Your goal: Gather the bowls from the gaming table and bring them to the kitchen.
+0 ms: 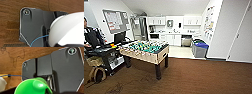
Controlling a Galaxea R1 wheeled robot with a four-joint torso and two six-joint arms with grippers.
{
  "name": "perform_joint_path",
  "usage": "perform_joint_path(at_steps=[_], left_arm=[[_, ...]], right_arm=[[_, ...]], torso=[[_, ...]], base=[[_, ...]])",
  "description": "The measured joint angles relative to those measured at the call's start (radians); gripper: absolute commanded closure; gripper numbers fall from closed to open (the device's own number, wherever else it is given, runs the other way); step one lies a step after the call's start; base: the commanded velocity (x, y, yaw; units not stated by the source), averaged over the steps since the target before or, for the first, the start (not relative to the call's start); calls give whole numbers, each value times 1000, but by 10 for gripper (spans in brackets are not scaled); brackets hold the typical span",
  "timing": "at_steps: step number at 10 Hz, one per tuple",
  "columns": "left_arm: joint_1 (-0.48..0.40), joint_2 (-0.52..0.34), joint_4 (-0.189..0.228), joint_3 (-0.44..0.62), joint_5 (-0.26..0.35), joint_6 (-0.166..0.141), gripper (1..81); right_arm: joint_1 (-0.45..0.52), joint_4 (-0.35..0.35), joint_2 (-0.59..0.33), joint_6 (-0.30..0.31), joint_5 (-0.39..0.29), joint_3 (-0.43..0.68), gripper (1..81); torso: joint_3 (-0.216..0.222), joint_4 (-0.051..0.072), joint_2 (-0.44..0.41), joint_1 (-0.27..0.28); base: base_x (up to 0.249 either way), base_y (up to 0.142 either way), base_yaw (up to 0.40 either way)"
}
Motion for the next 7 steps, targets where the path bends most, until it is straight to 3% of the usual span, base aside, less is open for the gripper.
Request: perform_joint_path(at_steps=[7], left_arm=[[-2,-6,0,-3,3,0,811]], right_arm=[[1,-1,5,0,3,2,811]], torso=[[0,0,0,-1]], base=[[191,0,0]])
